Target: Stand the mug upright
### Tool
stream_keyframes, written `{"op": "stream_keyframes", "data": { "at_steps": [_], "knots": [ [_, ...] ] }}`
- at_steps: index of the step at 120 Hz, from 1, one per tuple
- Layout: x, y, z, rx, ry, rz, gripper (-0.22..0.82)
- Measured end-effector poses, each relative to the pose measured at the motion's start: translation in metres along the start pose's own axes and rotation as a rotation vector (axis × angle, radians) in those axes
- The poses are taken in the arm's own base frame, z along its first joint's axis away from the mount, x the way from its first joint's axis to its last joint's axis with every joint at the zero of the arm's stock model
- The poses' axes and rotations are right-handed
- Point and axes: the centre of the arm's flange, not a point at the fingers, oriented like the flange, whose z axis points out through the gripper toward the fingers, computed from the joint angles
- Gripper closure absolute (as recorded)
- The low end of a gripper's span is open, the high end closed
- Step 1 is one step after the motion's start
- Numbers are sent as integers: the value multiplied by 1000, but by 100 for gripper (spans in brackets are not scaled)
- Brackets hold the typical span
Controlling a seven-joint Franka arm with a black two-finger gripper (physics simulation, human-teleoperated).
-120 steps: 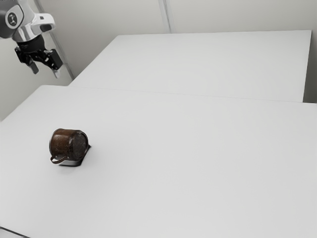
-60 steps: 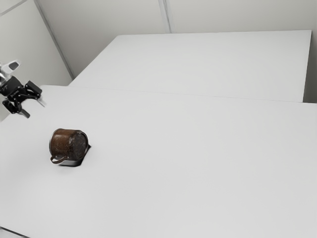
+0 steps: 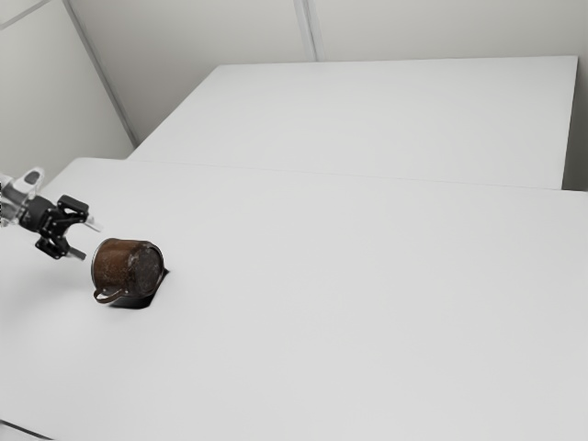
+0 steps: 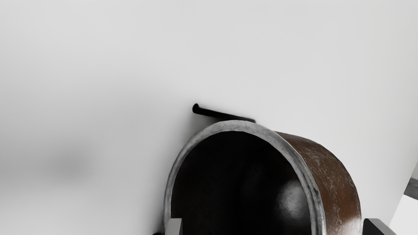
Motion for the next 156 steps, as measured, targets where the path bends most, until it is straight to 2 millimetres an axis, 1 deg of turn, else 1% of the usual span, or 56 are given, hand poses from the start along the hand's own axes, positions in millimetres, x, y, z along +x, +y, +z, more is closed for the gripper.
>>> {"op": "stream_keyframes", "data": {
  "at_steps": [20,44,47,51,62,67,77,87,99,113,120,128,137,144,156],
  "knots": [
    [-1,-6,25,-122,-1,8,0],
    [-4,-3,40,-224,-6,4,1],
    [-4,-2,41,-230,-7,5,4],
    [-4,-1,42,-237,-9,6,10],
    [-4,2,44,-245,-15,6,35],
    [-4,3,44,-247,-17,5,44],
    [-4,5,45,-249,-22,5,57],
    [-2,12,46,-252,-24,11,65],
    [2,26,45,-253,-23,25,71],
    [3,29,46,-256,-24,19,74],
    [4,36,48,-249,-31,24,75],
    [5,62,54,-202,-51,63,76],
    [3,100,60,-104,-75,132,76],
    [1,126,68,-17,-95,186,77],
    [-10,185,86,156,-130,298,77]
  ]
}}
